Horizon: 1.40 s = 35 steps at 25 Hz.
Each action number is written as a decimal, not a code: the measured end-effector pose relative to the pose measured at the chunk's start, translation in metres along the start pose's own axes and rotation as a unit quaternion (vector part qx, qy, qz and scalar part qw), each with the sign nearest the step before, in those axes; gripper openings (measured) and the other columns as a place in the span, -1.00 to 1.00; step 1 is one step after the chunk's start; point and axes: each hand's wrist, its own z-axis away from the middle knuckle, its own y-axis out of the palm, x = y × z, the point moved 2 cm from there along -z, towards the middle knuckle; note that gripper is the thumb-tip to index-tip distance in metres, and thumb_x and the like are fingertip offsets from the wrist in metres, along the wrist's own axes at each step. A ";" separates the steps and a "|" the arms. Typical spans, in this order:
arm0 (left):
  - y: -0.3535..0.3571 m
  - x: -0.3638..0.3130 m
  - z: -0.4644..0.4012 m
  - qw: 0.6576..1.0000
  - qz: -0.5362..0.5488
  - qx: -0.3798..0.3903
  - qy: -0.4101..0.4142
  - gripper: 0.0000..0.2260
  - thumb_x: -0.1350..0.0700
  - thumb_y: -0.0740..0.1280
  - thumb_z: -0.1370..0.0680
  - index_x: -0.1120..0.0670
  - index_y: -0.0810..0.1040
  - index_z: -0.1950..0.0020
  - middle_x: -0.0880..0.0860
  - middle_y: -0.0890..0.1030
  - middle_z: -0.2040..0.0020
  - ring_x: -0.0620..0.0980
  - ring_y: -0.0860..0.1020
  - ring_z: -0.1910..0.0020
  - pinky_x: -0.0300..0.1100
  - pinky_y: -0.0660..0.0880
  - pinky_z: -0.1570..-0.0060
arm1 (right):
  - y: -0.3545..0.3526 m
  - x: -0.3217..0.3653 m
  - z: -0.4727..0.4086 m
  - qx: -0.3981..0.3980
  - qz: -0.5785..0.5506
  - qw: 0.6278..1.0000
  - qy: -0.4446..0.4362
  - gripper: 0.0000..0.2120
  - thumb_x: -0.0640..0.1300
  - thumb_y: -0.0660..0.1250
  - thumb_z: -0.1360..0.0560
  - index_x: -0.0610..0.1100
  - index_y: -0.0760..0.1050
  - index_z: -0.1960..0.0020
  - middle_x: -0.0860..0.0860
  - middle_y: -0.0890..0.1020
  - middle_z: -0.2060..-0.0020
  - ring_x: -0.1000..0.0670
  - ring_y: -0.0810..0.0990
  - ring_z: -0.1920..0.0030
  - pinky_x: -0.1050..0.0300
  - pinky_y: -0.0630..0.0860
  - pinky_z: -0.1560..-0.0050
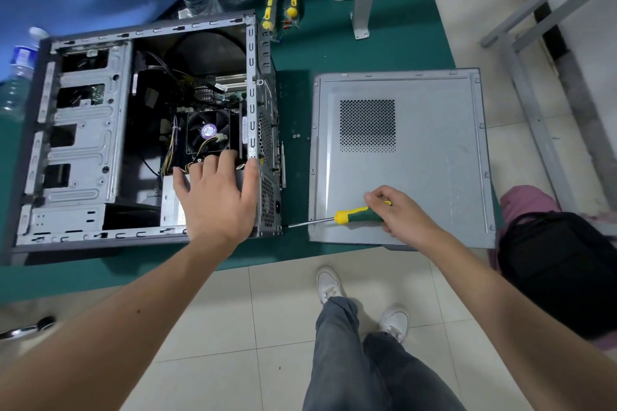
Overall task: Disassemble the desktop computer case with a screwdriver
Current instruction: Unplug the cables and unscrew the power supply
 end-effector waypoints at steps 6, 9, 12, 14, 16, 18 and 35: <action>-0.004 -0.003 0.003 0.996 0.052 -0.049 0.061 -0.57 -0.12 0.02 -0.66 0.03 0.34 -0.46 0.10 0.43 -0.31 0.14 0.36 -0.30 0.19 0.16 -0.44 | -0.001 0.006 0.003 -0.010 -0.162 0.986 -0.022 -0.79 -0.28 0.42 -0.47 -0.03 0.54 -0.02 -0.06 0.56 0.05 0.02 0.56 0.16 0.11 0.51 0.05; -0.011 -0.010 0.004 0.984 0.063 -0.067 0.154 -0.64 0.08 0.17 -0.66 0.12 0.39 -0.44 0.22 0.40 -0.35 0.23 0.37 -0.31 0.15 0.29 -0.35 | 0.000 0.011 0.007 -0.020 -0.066 0.998 -0.013 -0.84 0.01 0.34 -0.56 -0.09 0.50 0.02 -0.03 0.53 0.17 -0.02 0.48 0.31 0.12 0.46 0.26; -0.020 -0.028 -0.008 0.938 -0.050 -0.035 0.341 -0.68 0.26 0.31 -0.56 0.16 0.52 -0.32 0.23 0.47 -0.30 0.25 0.37 -0.33 0.12 0.27 -0.37 | 0.000 0.015 0.009 -0.038 -0.090 0.995 -0.033 -0.95 -0.14 0.35 -0.55 -0.06 0.52 0.00 -0.03 0.54 0.12 0.07 0.47 0.32 0.26 0.41 0.32; -0.017 -0.048 -0.025 0.865 -0.186 0.096 0.456 -0.72 0.22 0.31 -0.56 0.07 0.56 -0.26 0.08 0.54 -0.20 0.12 0.40 -0.29 -0.01 0.27 -0.35 | -0.002 0.014 0.008 -0.020 -0.167 0.985 -0.034 -0.77 -0.33 0.38 -0.48 -0.05 0.52 -0.03 -0.08 0.56 0.02 0.08 0.56 0.17 0.20 0.56 0.10; -0.007 -0.067 -0.040 0.801 -0.287 0.237 0.469 -0.77 0.16 0.30 -0.59 0.02 0.55 -0.25 -0.01 0.55 -0.14 0.03 0.43 -0.20 -0.10 0.36 -0.24 | -0.001 0.012 0.006 -0.003 -0.167 0.986 -0.014 -0.81 -0.27 0.40 -0.49 -0.07 0.52 -0.05 -0.09 0.55 0.01 0.02 0.58 0.11 0.06 0.57 -0.05; 0.010 -0.082 -0.045 0.766 -0.337 0.343 0.426 -0.77 0.19 0.35 -0.58 0.05 0.57 -0.23 0.01 0.59 -0.14 0.04 0.53 -0.15 -0.06 0.50 -0.12 | -0.002 0.009 0.005 0.001 -0.085 0.996 0.000 -0.86 -0.04 0.35 -0.56 -0.09 0.50 -0.04 -0.05 0.54 0.06 0.04 0.56 0.26 0.18 0.56 0.18; 0.048 -0.087 -0.032 0.740 -0.397 0.396 0.371 -0.94 0.29 0.26 -0.60 0.19 0.50 0.06 0.06 0.55 0.16 0.05 0.56 0.12 -0.13 0.47 0.22 | -0.032 -0.009 0.009 -0.041 -0.181 0.982 -0.028 -0.76 -0.37 0.38 -0.47 -0.05 0.53 0.02 -0.05 0.61 0.06 0.09 0.59 0.15 0.25 0.52 0.09</action>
